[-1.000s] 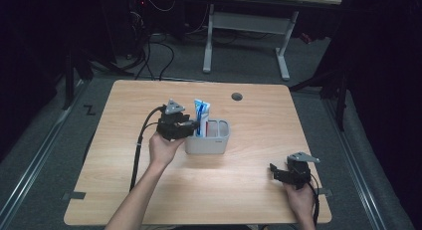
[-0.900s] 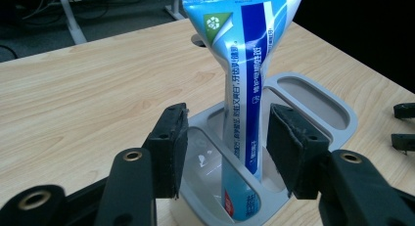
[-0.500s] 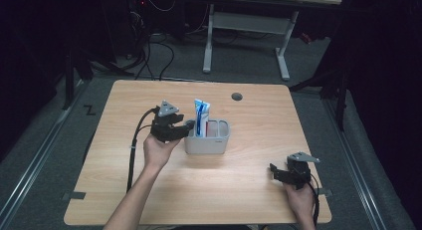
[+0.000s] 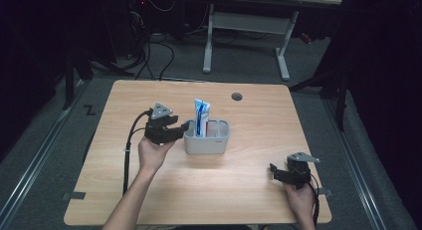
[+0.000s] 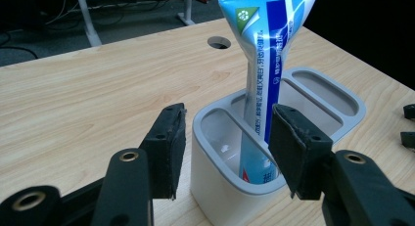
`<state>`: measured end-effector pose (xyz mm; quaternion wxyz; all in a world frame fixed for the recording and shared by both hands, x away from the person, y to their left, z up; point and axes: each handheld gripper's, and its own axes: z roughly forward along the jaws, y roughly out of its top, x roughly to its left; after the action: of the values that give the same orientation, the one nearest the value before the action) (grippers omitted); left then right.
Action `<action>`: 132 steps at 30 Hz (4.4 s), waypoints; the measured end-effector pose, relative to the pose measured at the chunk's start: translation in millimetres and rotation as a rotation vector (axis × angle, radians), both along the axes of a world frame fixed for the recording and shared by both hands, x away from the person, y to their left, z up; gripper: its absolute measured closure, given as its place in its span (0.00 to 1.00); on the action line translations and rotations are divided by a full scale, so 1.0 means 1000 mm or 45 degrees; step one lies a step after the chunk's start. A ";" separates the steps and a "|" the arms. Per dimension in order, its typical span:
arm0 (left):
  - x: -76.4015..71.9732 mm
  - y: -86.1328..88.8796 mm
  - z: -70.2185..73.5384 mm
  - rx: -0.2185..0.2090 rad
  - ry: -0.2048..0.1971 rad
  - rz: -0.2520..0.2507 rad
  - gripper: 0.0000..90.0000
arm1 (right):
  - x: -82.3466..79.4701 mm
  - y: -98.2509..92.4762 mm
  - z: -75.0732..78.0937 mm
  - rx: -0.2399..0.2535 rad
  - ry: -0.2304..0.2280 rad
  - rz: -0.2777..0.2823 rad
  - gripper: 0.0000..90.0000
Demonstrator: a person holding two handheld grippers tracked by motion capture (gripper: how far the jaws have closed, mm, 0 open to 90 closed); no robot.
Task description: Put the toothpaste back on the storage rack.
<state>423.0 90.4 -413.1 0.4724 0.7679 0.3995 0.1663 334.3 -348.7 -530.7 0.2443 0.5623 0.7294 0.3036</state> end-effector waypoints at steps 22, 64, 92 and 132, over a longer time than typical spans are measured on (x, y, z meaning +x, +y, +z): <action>-0.011 0.016 -0.002 -0.011 -0.014 0.032 0.54 | 0.000 0.000 0.000 -0.002 0.003 0.000 0.27; -0.031 0.057 -0.007 -0.042 -0.019 0.138 0.53 | 0.000 0.000 0.000 0.000 0.000 -0.002 0.27; -0.049 0.077 -0.015 -0.062 -0.021 0.178 0.54 | 0.000 0.000 0.000 -0.004 0.002 -0.001 0.27; -0.062 0.091 -0.038 -0.065 0.039 0.213 0.53 | 0.000 0.000 0.000 -0.004 0.002 -0.002 0.26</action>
<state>361.3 181.5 -451.4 0.4700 0.7220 0.4735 0.1833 334.3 -348.7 -530.5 0.2448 0.5627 0.7297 0.3018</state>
